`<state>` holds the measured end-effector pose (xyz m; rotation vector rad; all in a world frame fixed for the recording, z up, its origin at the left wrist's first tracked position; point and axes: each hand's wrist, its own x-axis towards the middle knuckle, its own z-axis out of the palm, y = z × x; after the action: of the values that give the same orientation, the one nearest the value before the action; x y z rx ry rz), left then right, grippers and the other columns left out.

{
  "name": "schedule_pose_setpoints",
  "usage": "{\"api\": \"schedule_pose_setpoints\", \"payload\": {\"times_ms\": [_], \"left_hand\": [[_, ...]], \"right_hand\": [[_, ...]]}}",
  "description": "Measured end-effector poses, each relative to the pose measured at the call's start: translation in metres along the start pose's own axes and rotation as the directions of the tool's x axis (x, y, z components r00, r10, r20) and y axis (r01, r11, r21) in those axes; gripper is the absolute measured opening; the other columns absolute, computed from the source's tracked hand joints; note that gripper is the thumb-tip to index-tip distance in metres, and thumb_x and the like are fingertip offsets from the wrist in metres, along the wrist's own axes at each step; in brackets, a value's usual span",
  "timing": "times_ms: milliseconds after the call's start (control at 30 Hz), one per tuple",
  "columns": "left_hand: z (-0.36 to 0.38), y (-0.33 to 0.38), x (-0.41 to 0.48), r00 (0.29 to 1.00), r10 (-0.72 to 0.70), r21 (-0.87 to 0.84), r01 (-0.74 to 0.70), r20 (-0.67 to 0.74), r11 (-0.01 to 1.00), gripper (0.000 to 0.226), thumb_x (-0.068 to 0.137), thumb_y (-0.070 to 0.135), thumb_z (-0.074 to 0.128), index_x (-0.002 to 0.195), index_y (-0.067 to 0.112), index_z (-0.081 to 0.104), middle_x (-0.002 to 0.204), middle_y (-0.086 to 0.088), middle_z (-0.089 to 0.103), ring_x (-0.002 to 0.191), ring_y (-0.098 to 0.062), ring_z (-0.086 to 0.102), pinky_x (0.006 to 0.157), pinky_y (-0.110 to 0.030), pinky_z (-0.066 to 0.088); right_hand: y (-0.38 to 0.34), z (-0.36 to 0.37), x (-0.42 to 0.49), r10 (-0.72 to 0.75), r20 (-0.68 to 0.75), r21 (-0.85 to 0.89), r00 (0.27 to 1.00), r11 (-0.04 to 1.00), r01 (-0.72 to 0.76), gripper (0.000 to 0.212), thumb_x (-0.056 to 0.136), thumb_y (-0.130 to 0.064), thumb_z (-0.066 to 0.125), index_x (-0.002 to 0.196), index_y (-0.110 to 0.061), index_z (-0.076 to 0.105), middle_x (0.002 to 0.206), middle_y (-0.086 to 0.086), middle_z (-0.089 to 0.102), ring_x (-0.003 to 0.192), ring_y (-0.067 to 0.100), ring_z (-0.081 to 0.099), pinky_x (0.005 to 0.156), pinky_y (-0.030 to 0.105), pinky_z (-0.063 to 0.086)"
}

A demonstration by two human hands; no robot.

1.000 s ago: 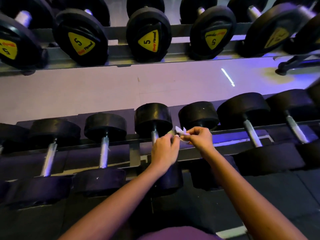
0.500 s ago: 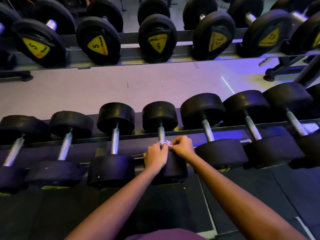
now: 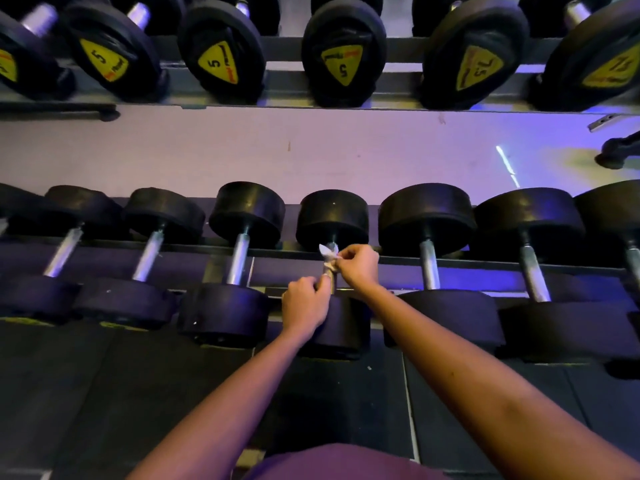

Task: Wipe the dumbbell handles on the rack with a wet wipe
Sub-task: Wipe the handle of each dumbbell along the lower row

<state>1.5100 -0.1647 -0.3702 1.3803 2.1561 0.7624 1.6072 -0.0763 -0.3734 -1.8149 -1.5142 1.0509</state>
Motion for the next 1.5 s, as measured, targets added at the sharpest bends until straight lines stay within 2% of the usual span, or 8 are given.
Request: {"api": "schedule_pose_setpoints", "payload": {"times_ms": [233, 433, 600, 700, 867, 1133, 1333, 1500], "left_hand": [[0.001, -0.006, 0.004, 0.999, 0.007, -0.045, -0.005, 0.043, 0.999, 0.046, 0.093, 0.047, 0.042, 0.059, 0.018, 0.056, 0.064, -0.003, 0.061, 0.068, -0.026, 0.060, 0.061, -0.036, 0.042], [0.002, -0.008, 0.009, 0.998, 0.036, -0.036, -0.034, 0.048, 0.999, 0.040, 0.092, 0.040, 0.046, 0.070, 0.013, 0.065, 0.077, -0.013, 0.069, 0.077, -0.032, 0.061, 0.063, -0.035, 0.040], [0.003, -0.009, 0.011, 0.998, 0.034, -0.019, -0.033, 0.059, 0.999, 0.042, 0.091, 0.043, 0.045, 0.061, 0.015, 0.056, 0.067, -0.006, 0.063, 0.072, -0.029, 0.060, 0.062, -0.036, 0.043], [0.003, -0.008, 0.011, 0.996, 0.044, -0.016, -0.043, 0.075, 0.999, 0.045, 0.092, 0.045, 0.045, 0.056, 0.019, 0.052, 0.059, 0.003, 0.056, 0.065, -0.022, 0.058, 0.060, -0.034, 0.044], [0.002, -0.008, 0.011, 0.995, 0.052, -0.027, -0.050, 0.091, 0.998, 0.043, 0.091, 0.047, 0.044, 0.063, 0.019, 0.059, 0.059, 0.004, 0.057, 0.062, -0.017, 0.058, 0.062, -0.036, 0.050], [0.003, -0.009, 0.013, 0.993, 0.050, 0.008, -0.051, 0.109, 0.999, 0.044, 0.084, 0.051, 0.038, 0.064, 0.017, 0.058, 0.071, -0.007, 0.066, 0.072, -0.030, 0.061, 0.064, -0.039, 0.048], [0.003, -0.009, 0.015, 0.991, 0.054, 0.022, -0.057, 0.123, 0.998, 0.045, 0.090, 0.047, 0.045, 0.060, 0.015, 0.055, 0.064, -0.002, 0.061, 0.069, -0.026, 0.059, 0.062, -0.038, 0.045], [0.003, -0.009, 0.014, 0.989, 0.076, 0.011, -0.078, 0.125, 0.997, 0.043, 0.093, 0.046, 0.045, 0.066, 0.017, 0.061, 0.063, 0.004, 0.060, 0.064, -0.016, 0.057, 0.063, -0.035, 0.048]], "right_hand": [[-0.007, 0.004, 0.011, 0.050, 0.014, -0.017, 0.999, 0.999, -0.050, 0.004, 0.079, -0.011, 0.077, 0.080, -0.009, 0.074, 0.079, 0.005, 0.070, 0.079, 0.013, 0.067, 0.073, 0.027, 0.056], [0.013, -0.004, -0.025, 0.078, 0.154, -0.115, 0.985, 0.992, -0.061, 0.016, 0.074, -0.019, 0.079, 0.068, -0.006, 0.071, 0.073, 0.008, 0.070, 0.071, 0.012, 0.064, 0.070, 0.031, 0.055], [0.008, -0.003, -0.019, 0.043, 0.085, -0.050, 0.995, 0.998, -0.039, 0.008, 0.076, -0.012, 0.077, 0.072, -0.006, 0.073, 0.071, 0.006, 0.070, 0.067, 0.008, 0.063, 0.066, 0.017, 0.055], [-0.006, 0.002, 0.005, 0.001, -0.014, -0.011, 1.000, 1.000, -0.001, 0.003, 0.078, -0.010, 0.074, 0.075, -0.011, 0.074, 0.076, 0.005, 0.072, 0.073, 0.013, 0.066, 0.073, 0.029, 0.058], [-0.012, 0.007, 0.027, 0.006, -0.053, 0.008, 0.999, 1.000, -0.006, 0.004, 0.081, -0.009, 0.073, 0.085, -0.010, 0.075, 0.078, -0.001, 0.068, 0.079, 0.011, 0.065, 0.080, 0.031, 0.058], [0.015, -0.007, -0.020, 0.097, 0.172, -0.056, 0.980, 0.995, -0.088, 0.009, 0.073, -0.011, 0.079, 0.070, -0.006, 0.072, 0.072, 0.006, 0.069, 0.068, 0.007, 0.060, 0.068, 0.027, 0.053], [0.012, -0.003, -0.016, 0.065, 0.080, 0.021, 0.995, 0.998, -0.067, 0.006, 0.077, -0.011, 0.079, 0.080, -0.008, 0.075, 0.075, 0.002, 0.069, 0.069, 0.003, 0.060, 0.064, 0.016, 0.047], [-0.009, 0.002, 0.020, 0.041, -0.053, 0.084, 0.998, 0.996, -0.036, 0.010, 0.078, -0.013, 0.078, 0.086, -0.007, 0.076, 0.081, 0.003, 0.070, 0.078, 0.012, 0.064, 0.079, 0.031, 0.056]]}}
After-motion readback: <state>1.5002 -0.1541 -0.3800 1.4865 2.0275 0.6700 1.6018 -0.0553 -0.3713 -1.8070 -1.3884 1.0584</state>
